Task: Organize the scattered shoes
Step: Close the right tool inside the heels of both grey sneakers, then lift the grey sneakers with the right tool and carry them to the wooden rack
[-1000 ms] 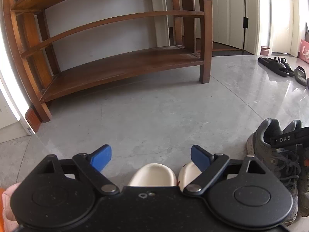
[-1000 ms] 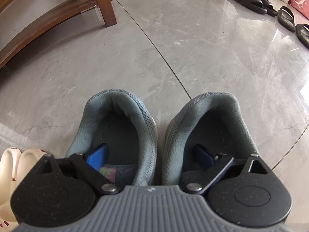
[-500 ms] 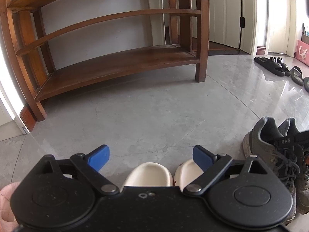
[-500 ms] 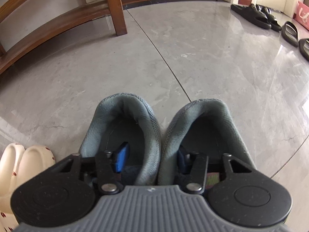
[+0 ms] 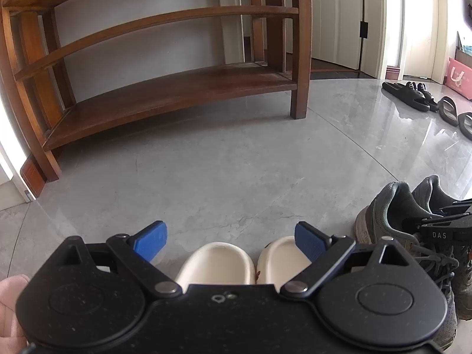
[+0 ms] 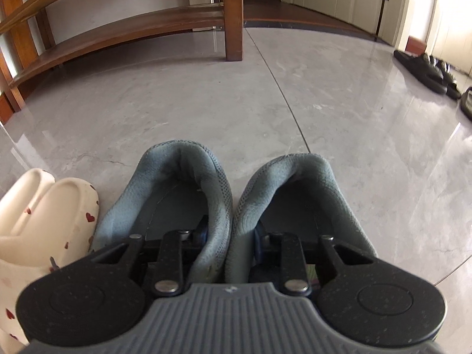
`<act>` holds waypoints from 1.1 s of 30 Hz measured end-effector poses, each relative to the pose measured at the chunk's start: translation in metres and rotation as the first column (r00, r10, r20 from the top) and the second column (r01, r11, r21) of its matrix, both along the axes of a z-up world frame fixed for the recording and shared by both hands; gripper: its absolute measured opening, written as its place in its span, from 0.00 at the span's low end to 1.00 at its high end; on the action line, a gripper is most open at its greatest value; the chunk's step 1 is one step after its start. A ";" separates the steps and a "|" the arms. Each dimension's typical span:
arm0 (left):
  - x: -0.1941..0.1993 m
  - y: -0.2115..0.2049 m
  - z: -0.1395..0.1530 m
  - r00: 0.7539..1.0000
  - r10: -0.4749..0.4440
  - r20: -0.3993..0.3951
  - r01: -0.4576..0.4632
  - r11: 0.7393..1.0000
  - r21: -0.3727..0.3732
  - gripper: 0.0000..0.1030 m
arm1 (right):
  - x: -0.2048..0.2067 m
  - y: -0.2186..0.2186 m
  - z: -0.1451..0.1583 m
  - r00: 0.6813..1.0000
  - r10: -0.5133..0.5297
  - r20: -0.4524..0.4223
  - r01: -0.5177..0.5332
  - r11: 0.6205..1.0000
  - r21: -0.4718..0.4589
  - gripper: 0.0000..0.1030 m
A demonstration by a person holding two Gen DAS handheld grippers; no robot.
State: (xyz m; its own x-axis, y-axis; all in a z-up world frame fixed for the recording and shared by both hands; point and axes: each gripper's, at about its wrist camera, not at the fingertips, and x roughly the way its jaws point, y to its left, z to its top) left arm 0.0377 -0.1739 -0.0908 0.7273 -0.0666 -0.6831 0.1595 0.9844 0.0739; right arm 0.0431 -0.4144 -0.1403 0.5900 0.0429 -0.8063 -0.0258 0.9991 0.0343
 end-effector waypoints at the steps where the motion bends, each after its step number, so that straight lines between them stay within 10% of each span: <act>1: 0.001 0.000 -0.001 1.000 0.001 -0.003 -0.001 1.000 0.002 0.91 | -0.001 0.001 0.000 1.000 -0.002 0.007 0.003 1.000 -0.002 0.29; 33: 0.005 -0.003 0.006 0.999 -0.019 0.037 0.018 1.000 0.024 0.91 | -0.050 0.004 0.037 0.947 -0.133 0.291 0.067 0.972 0.226 0.28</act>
